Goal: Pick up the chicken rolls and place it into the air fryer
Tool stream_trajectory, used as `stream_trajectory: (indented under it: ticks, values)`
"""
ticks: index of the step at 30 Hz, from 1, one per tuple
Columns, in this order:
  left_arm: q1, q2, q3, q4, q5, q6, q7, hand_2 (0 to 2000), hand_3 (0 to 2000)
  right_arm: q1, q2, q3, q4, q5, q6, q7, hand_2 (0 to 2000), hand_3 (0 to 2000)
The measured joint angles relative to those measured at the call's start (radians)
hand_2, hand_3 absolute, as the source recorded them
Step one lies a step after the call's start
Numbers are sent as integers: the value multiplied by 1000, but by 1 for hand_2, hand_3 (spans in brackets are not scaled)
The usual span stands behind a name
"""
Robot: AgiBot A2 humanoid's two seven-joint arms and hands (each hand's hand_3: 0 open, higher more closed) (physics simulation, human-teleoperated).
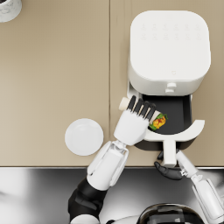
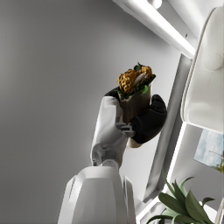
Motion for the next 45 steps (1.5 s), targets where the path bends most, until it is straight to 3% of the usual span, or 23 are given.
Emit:
stream_trajectory:
  ticks: [3, 4, 8, 9, 10, 11, 13, 15, 16, 17, 19, 21, 26, 28, 33, 38, 40, 41, 43, 45]
  values:
    - [38, 42, 39, 70, 0, -3, 0, 2000, 2000, -31, -35, -44, 13, -1, 102, 4, 2000, 2000]
    - [106, -5, 146, 92, -1, -6, 0, 2000, 2000, -40, -43, -59, 17, -1, 130, 5, 2000, 2000]
    - [139, 29, 172, 174, 0, -11, -2, 2000, 2000, -54, -59, -102, 21, -2, 292, 9, 2000, 2000]
    - [142, 37, 177, 186, 0, -12, -2, 2000, 2000, -57, -60, -107, 22, -1, 300, 12, 2000, 2000]
    - [143, 42, 182, 194, 0, -12, -3, 639, 1673, -58, -61, -111, 21, -1, 319, 9, 2000, 2000]
    - [141, 44, 187, 197, 0, 3, -2, 0, 1347, -59, -62, -112, 21, -2, 325, 19, 2000, 2000]
    - [130, 42, 188, 203, 0, 16, -2, 0, 693, -60, -63, -111, 23, -1, 316, 11, 2000, 2000]
    - [113, 36, 176, 197, 0, 25, -2, 0, 40, -60, -63, -113, 14, -1, 373, 8, 2000, 2000]
    - [97, 26, 162, 183, 0, 28, -1, 0, 0, -61, -62, -110, 18, 1, 333, 5, 2000, 2000]
    - [75, 12, 144, 162, 0, 34, -1, 0, 0, -59, -62, -109, 12, 1, 353, 2, 2000, 2000]
    - [17, -33, 95, 99, 0, 43, 0, 0, 0, -60, -61, -97, 17, 1, 276, -3, 2000, 2000]
    - [-59, -88, 20, 22, 1, 47, 0, 0, 0, -60, -62, -94, 27, 1, 240, -5, 2000, 2000]
    - [-227, -179, -215, -143, 0, 51, 0, 0, 0, -60, -64, -92, 20, -2, 244, 21, 2000, 2000]
    - [-279, -188, -318, -193, 0, 52, 0, 0, 0, -57, -79, -107, 11, -1, 276, 15, 2000, 2000]
    - [-367, -179, -512, -244, 0, 52, 0, 0, 0, -20, -182, -154, -63, 0, 260, 9, 2000, 2000]
    - [-404, -174, -614, -235, 0, 52, 0, 0, 0, 36, -277, -199, -143, 3, 240, -15, 2000, 2000]
    - [-410, -174, -635, -228, 0, 52, 0, 0, 0, 58, -309, -229, -182, 4, 299, -4, 2000, 2000]
    - [-411, -175, -643, -226, 0, 52, 0, 0, 0, 67, -320, -231, -194, 3, 284, -8, 2000, 2000]
    - [-412, -177, -653, -222, 0, 52, 0, 0, 0, 79, -334, -240, -213, 4, 302, -1, 2000, 2000]
    - [-412, -180, -659, -218, 0, 52, 1, 0, 0, 120, -261, -185, -229, 3, 275, 0, 2000, 2000]
